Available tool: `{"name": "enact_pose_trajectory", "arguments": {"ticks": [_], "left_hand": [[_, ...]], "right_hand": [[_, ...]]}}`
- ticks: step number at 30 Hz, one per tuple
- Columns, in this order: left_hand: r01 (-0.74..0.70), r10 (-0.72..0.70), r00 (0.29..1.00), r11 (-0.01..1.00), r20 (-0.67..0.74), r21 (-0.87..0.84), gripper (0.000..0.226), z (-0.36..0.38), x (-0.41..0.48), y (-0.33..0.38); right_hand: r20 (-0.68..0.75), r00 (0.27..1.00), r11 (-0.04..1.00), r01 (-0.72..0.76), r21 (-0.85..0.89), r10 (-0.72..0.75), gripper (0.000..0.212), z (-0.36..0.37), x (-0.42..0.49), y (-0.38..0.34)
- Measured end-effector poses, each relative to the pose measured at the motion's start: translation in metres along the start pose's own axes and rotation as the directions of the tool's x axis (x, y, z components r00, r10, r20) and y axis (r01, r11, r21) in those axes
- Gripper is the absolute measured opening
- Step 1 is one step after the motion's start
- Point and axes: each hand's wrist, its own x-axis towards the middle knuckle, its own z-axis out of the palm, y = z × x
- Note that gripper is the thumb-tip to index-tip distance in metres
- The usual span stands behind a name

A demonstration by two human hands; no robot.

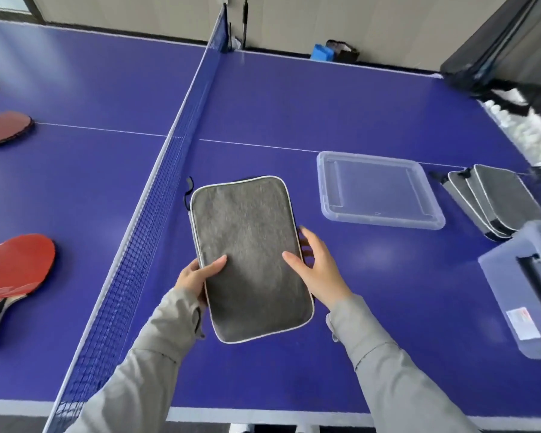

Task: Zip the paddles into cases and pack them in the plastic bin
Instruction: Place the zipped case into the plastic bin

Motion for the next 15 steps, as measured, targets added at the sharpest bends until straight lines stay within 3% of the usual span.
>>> {"name": "enact_pose_trajectory", "arguments": {"ticks": [4,8,12,15], "left_hand": [[0.057,-0.035,0.994,0.975,0.104,-0.213,0.03,0.06,-0.013,-0.008],[0.147,-0.074,0.973,0.931,0.22,-0.334,0.034,0.121,-0.035,-0.037],[0.126,-0.046,0.973,0.927,0.226,-0.354,0.046,0.173,-0.064,-0.075],[0.089,-0.002,0.963,0.947,0.27,-0.31,0.035,0.208,-0.089,-0.103]], "right_hand": [[-0.237,0.959,0.939,-0.067,0.337,0.154,0.06,-0.043,-0.035,0.019],[-0.18,0.95,0.75,-0.077,0.657,0.255,0.058,-0.074,-0.061,0.037],[-0.208,0.943,0.708,-0.04,0.705,0.261,0.054,-0.12,-0.083,0.046],[-0.263,0.928,0.703,0.001,0.711,0.265,0.045,-0.164,-0.108,0.065]]}}
